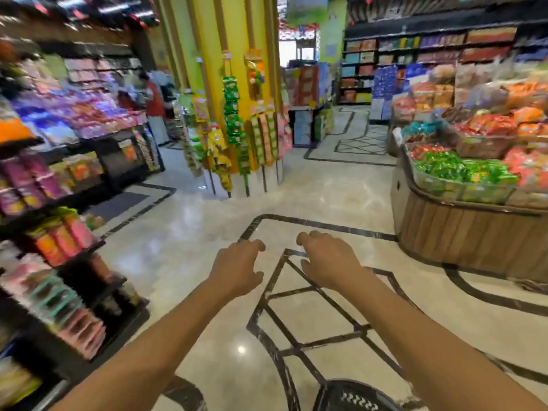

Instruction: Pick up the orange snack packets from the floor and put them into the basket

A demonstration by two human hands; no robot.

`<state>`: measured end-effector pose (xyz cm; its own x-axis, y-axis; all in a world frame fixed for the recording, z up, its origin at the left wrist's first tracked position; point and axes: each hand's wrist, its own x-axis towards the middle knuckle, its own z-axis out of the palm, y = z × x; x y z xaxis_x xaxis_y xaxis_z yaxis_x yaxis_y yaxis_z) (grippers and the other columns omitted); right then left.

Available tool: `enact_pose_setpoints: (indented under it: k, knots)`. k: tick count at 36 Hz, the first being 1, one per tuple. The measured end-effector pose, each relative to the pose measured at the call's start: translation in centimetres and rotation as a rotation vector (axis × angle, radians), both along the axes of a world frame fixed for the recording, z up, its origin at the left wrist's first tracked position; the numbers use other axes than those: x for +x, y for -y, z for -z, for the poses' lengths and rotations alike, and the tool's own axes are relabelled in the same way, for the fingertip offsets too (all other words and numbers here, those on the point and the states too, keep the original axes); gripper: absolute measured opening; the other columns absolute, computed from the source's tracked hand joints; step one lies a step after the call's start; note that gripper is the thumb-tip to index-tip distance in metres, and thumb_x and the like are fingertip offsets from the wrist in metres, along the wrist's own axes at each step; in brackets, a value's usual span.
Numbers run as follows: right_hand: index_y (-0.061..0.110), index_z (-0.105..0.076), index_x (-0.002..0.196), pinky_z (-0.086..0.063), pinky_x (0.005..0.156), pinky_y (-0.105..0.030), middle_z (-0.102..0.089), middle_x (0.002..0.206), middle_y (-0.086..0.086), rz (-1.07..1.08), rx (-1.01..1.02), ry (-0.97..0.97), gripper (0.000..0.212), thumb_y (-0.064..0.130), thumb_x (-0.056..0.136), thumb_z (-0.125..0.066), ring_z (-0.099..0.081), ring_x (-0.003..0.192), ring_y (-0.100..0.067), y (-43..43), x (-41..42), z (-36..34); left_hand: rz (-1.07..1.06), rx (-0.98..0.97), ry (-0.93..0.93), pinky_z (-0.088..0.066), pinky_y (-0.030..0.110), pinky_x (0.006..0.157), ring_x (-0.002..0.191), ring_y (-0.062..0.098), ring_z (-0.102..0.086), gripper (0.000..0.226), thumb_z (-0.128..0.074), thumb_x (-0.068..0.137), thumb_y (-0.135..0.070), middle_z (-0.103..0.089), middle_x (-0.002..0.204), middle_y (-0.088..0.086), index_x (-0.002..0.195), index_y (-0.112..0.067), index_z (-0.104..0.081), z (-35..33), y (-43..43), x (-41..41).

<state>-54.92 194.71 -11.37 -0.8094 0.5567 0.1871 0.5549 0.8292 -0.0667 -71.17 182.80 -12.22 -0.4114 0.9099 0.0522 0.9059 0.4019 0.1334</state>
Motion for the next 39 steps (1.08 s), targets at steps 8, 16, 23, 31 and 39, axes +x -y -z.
enact_pose_setpoints:
  k: [8,16,23,31,39]
  knots:
    - [0.018,-0.046,0.131,-0.051,0.082,-0.04,-0.057,0.121,-0.008,-0.435,0.056,-0.027,0.038,0.03,0.095,-0.051,-0.057,0.108,-0.031,13.1,-5.7,-3.9,-0.428,0.046,-0.068,-0.048,0.044,0.097,0.116,0.027,-0.057,0.055,-0.064,0.085,-0.036,-0.054,0.135,0.002,0.135,-0.03,-0.043,-3.5,19.4,-1.0]
    - [0.021,-0.051,0.123,-0.048,0.071,-0.035,-0.061,0.114,-0.006,-0.784,0.069,-0.043,0.029,0.03,0.096,-0.051,-0.061,0.098,-0.027,30.4,-10.1,-4.9,-0.754,0.049,-0.08,-0.051,0.044,0.088,0.111,0.029,-0.057,0.046,-0.062,0.083,-0.039,-0.059,0.123,0.004,0.125,-0.026,-0.049,-5.1,39.2,1.4]
    - [0.021,-0.05,0.119,-0.054,0.079,-0.044,-0.06,0.112,-0.005,-1.045,0.067,0.015,0.029,0.028,0.091,-0.056,-0.06,0.099,-0.029,46.6,-12.9,-5.9,-1.016,0.042,-0.083,-0.049,0.044,0.092,0.117,0.027,-0.056,0.048,-0.06,0.085,-0.04,-0.058,0.129,0.002,0.129,-0.025,-0.048,-4.8,55.8,5.3]
    - [0.02,-0.047,0.131,-0.051,0.077,-0.042,-0.06,0.123,-0.008,-1.311,0.121,0.034,0.041,0.033,0.093,-0.056,-0.058,0.11,-0.032,68.5,-14.0,-4.5,-1.302,0.055,-0.035,-0.047,0.048,0.096,0.122,0.029,-0.054,0.052,-0.066,0.083,-0.035,-0.055,0.134,0.004,0.131,-0.025,-0.05,-4.5,76.5,10.5]
    - [0.019,-0.048,0.127,-0.053,0.081,-0.043,-0.062,0.123,-0.012,-1.486,0.088,0.058,0.04,0.034,0.091,-0.056,-0.06,0.109,-0.036,89.0,-13.3,-2.3,-1.487,0.008,0.05,-0.052,0.044,0.093,0.12,0.025,-0.054,0.056,-0.064,0.088,-0.037,-0.05,0.14,0.002,0.139,-0.026,-0.043,-3.3,95.6,14.6]
